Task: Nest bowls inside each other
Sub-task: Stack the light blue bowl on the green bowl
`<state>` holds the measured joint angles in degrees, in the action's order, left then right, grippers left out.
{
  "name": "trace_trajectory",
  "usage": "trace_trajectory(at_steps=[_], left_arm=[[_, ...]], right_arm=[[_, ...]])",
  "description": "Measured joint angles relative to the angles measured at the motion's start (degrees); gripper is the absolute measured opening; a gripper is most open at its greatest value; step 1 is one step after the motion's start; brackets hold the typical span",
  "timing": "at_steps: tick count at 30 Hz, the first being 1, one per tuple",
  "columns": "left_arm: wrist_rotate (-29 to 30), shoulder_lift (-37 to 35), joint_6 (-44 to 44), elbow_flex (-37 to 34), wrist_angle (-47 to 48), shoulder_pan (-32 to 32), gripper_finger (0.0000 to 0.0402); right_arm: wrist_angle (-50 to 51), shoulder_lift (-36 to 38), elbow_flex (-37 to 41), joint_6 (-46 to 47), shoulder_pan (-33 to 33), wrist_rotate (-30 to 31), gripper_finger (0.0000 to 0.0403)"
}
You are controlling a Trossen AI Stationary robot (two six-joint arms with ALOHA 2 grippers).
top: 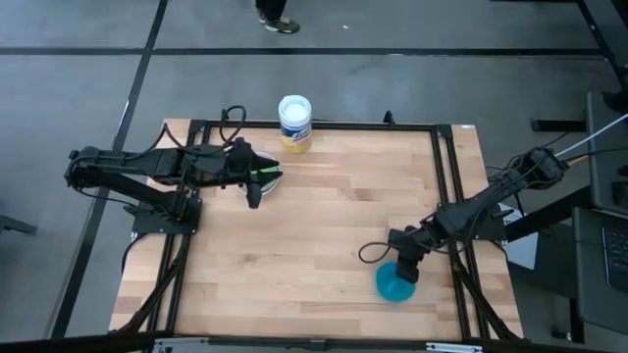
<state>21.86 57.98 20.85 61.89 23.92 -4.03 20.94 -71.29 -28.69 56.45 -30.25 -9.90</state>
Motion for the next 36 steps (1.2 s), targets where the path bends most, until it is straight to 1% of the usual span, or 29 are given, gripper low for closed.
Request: trace_trajectory(at_steps=[3, 5, 8, 10, 12, 15, 19, 22, 25, 28, 31, 36], left_arm=[[1.8, 0.0, 1.7, 0.0, 3.5, 0.0, 0.0143], [3.1, 0.0, 3.2, 0.0, 6.3, 0.0, 0.0143], [6.1, 0.0, 5.8, 0.0, 8.7, 0.1, 0.0143], [8.4, 0.1, 8.2, 0.0, 9.8, 0.8, 0.0143], [8.3, 0.2, 10.2, 0.0, 10.8, 2.2, 0.0143], [6.8, 0.2, 12.8, 0.0, 11.1, 5.1, 0.0143], [6.5, 1.1, 14.0, 0.0, 11.2, 8.7, 0.0143], [4.7, 3.2, 13.7, 0.0, 10.7, 10.8, 0.0139], [0.4, 6.4, 10.1, -0.1, 8.0, 11.8, 0.0131], [-3.0, 9.4, 8.9, -0.1, 3.4, 11.8, 0.0128], [-3.0, 11.0, 10.2, -0.1, 1.9, 12.2, 0.013], [-2.8, 11.8, 12.9, -0.1, 1.8, 14.0, 0.014]], right_arm=[[0.4, 0.0, 0.0, -3.5, 3.9, 0.0, 0.0008], [0.5, 0.0, -0.4, -6.5, 7.7, 0.5, 0.0006], [0.6, 0.0, -2.3, -11.9, 15.3, 3.8, 0.0005], [0.6, 0.0, -4.9, -16.1, 21.3, 6.5, 0.0004], [-0.1, -0.1, -8.6, -20.6, 27.0, 9.2, 0.0003], [-1.4, -2.0, -16.1, -28.2, 34.7, 11.9, 0.0003], [-0.1, -8.9, -28.9, -39.3, 41.9, 14.0, 0.0002], [1.7, -15.2, -38.8, -45.5, 44.6, 16.1, 0.0001], [5.8, -21.3, -48.3, -50.5, 45.9, 19.6, 0.0001], [9.1, -25.5, -55.4, -54.4, 46.7, 20.9, 0.0001], [10.5, -27.4, -59.4, -56.8, 47.3, 21.3, 0.0001], [10.3, -28.1, -61.3, -58.9, 47.8, 21.5, 0.0001]])
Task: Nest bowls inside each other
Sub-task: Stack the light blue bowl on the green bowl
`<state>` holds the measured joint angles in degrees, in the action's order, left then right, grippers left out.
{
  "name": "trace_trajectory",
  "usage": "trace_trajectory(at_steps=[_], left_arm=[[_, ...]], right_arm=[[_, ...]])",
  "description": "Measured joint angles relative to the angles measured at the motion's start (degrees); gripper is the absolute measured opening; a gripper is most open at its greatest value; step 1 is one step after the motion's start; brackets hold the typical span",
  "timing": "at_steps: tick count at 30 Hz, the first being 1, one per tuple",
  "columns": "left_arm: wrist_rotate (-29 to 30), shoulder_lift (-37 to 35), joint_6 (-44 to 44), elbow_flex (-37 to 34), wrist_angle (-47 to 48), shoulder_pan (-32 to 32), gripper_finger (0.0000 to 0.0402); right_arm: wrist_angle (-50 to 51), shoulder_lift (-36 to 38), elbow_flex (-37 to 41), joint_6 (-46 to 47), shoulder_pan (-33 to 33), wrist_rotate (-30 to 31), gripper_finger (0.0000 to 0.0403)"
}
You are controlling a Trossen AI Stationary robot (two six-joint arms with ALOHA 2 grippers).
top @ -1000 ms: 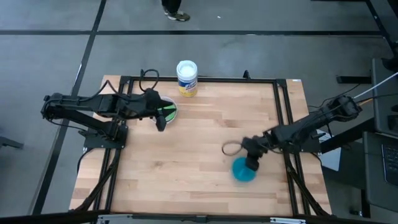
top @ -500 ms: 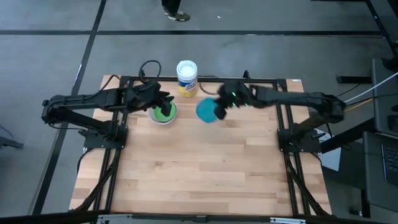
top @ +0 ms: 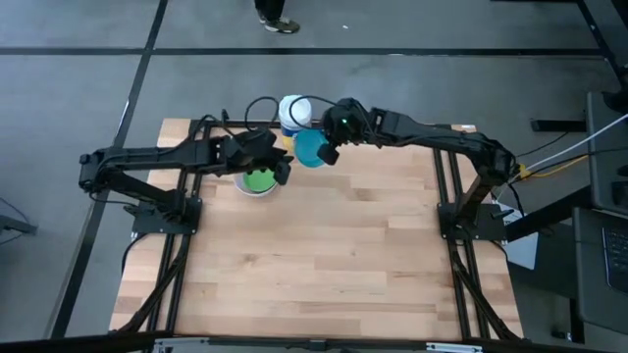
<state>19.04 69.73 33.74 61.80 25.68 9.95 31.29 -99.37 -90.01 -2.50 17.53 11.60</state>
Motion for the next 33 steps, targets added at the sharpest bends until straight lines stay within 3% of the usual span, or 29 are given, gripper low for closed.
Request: trace_trajectory(at_steps=[5, 14, 19, 22, 26, 31, 33], left_arm=[[1.1, 0.0, 0.0, 0.0, -3.1, 2.9, 0.0142], [-5.6, 2.9, 0.6, 0.1, -8.1, 6.4, 0.0134], [-5.0, 5.8, 3.6, 0.1, -8.2, 6.3, 0.0126], [-2.4, 6.8, 7.1, 0.2, -6.7, 6.4, 0.0094], [-1.2, 7.1, 7.6, 0.2, -5.9, 7.2, 0.002], [-0.5, 7.1, 7.8, 0.2, -4.4, 8.1, 0.0006], [0.6, 7.1, 7.7, 0.2, -4.0, 8.2, 0.0004]], right_arm=[[0.0, 0.0, -0.1, -0.7, 0.1, 0.0, 0.0001], [-2.2, 0.0, -0.1, -1.0, 0.1, -0.7, 0.0001], [-1.9, 0.0, 0.1, -1.4, 0.1, -1.4, 0.0001], [-1.9, 0.0, 0.1, -1.4, 0.0, -1.5, 0.0001], [-1.7, 0.0, 0.1, -1.4, -0.5, -1.5, 0.0001], [-1.2, 0.0, -1.9, -1.9, -2.0, -2.2, 0.0001], [-1.2, 0.0, -3.8, -3.2, -2.4, -5.2, 0.001]])
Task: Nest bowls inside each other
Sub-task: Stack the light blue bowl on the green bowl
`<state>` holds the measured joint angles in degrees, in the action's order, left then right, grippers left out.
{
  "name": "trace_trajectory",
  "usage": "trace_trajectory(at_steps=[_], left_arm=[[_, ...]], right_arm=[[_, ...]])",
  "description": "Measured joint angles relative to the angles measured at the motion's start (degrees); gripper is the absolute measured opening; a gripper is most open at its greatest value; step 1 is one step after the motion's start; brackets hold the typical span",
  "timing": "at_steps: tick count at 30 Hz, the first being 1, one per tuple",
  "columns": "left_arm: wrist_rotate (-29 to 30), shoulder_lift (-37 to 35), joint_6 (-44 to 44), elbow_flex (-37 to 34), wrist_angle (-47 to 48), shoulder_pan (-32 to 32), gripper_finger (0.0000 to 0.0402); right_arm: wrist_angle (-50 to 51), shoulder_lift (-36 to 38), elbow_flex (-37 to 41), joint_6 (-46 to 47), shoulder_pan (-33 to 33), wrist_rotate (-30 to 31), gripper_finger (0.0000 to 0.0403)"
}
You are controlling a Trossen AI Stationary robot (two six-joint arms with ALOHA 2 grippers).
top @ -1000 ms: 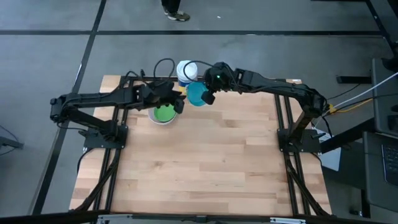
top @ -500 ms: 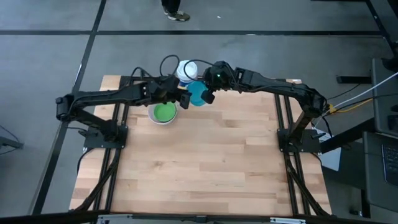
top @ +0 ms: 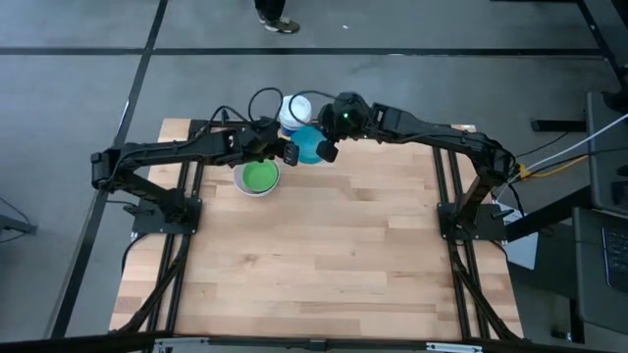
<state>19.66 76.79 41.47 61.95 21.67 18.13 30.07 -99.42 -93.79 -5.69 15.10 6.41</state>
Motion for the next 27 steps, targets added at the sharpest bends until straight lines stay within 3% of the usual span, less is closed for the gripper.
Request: trace_trajectory(at_steps=[6, 10, 13, 16, 19, 23, 27], left_arm=[[2.1, -1.0, -0.3, -0.1, 4.5, 0.4, 0.0002], [2.9, -5.1, -1.2, -0.1, 15.4, 0.4, 0.0002], [0.1, -10.7, -1.7, -0.1, 26.7, 1.3, 0.0002], [-1.6, -16.3, -1.7, -0.1, 38.8, 2.4, 0.0002], [-1.6, -20.2, -2.8, -0.2, 44.5, 3.9, 0.0002], [-6.3, -21.6, -7.2, -3.0, 43.8, 9.8, 0.0001], [-13.9, -21.7, -10.3, -9.3, 34.9, 14.2, 0.0001]], right_arm=[[-3.5, 0.4, -9.9, 3.9, -1.3, -21.2, 0.0104], [-1.0, 0.5, -15.7, 7.9, -0.3, -21.9, 0.0167], [4.7, 1.3, -19.6, 8.4, -0.6, -24.6, 0.0198], [10.0, 2.8, -21.2, 8.2, -1.1, -27.6, 0.0216], [12.4, 4.1, -21.2, 6.2, -1.2, -26.9, 0.0222], [16.8, 5.2, -21.2, 1.8, -1.8, -28.2, 0.0218], [19.0, 6.5, -18.9, -0.1, -0.7, -31.7, 0.0203]])
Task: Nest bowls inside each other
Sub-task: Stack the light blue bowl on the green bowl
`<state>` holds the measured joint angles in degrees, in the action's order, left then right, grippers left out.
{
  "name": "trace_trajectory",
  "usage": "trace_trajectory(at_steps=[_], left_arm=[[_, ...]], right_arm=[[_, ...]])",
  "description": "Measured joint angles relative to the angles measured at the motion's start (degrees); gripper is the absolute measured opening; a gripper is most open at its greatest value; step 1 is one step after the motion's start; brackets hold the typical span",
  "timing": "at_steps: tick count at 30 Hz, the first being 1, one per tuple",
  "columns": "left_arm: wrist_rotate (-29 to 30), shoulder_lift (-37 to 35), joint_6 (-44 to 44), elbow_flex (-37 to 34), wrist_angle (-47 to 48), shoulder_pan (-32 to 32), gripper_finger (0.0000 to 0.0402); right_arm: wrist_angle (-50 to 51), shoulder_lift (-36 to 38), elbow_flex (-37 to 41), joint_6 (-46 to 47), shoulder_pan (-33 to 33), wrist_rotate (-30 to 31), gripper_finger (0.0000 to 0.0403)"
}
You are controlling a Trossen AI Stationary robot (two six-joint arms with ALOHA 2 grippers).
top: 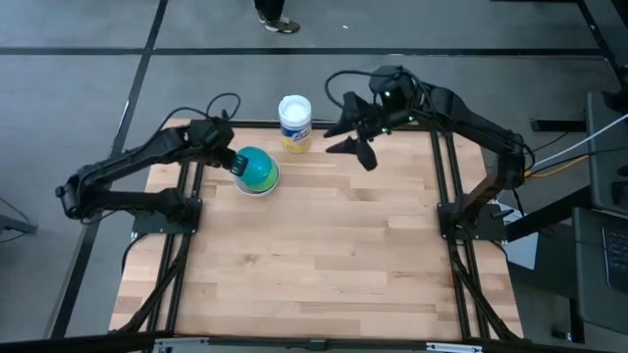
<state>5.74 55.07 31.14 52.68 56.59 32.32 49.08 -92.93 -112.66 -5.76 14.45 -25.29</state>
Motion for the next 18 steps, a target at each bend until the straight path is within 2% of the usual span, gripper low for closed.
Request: trace_trajectory(at_steps=[5, 12, 18], left_arm=[[-3.7, -0.6, -0.5, -7.1, -6.7, 2.3, 0.0001], [-5.9, 0.0, -1.3, -13.6, -12.6, 4.7, 0.0002], [-5.4, 3.4, -4.0, -14.8, -13.4, 6.9, 0.0002]], right_arm=[[-3.0, 5.3, 8.2, 2.6, 1.2, -4.0, 0.0188], [-22.2, 17.7, 26.1, 12.1, 3.5, -1.6, 0.019], [-37.3, 25.3, 38.2, 20.5, 5.8, -0.9, 0.0205]])
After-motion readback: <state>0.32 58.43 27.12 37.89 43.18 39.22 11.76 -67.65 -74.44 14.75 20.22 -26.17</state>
